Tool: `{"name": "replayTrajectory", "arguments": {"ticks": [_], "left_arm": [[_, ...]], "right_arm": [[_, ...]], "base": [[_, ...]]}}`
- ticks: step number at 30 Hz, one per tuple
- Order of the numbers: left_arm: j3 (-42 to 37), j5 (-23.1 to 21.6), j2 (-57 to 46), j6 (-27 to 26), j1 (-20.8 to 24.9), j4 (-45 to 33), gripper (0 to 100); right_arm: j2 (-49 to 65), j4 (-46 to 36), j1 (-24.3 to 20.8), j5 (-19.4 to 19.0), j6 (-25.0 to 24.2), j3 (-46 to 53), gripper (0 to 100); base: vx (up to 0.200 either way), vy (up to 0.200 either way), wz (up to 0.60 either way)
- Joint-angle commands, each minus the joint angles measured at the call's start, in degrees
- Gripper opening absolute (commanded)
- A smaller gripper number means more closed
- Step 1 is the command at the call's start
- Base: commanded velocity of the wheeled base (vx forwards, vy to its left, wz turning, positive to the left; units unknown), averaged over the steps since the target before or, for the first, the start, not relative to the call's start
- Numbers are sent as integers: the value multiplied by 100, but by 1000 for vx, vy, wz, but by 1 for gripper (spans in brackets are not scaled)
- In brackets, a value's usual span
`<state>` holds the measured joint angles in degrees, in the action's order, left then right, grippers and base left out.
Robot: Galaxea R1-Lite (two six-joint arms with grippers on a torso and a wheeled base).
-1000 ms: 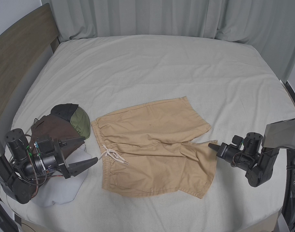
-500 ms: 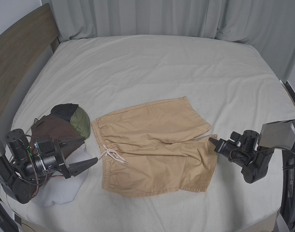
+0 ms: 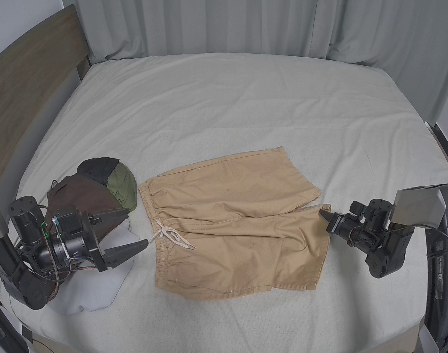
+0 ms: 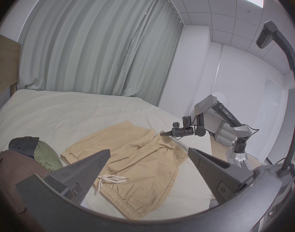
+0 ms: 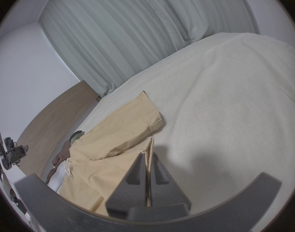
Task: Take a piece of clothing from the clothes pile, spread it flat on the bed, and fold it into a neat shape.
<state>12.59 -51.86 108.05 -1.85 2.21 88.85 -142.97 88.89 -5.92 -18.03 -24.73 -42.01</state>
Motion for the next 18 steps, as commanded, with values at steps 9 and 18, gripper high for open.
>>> {"name": "replayTrajectory", "arguments": {"ticks": [9,18], "left_arm": [[-2,0,6,-8,-10,1,100],[-2,-8,85,-17,-19,1,100]], "right_arm": [[-29,23,4,10,21,-18,100],[832,-12,-40,-192,382,764,100]], "base": [[0,0,0],[0,0,0]]}}
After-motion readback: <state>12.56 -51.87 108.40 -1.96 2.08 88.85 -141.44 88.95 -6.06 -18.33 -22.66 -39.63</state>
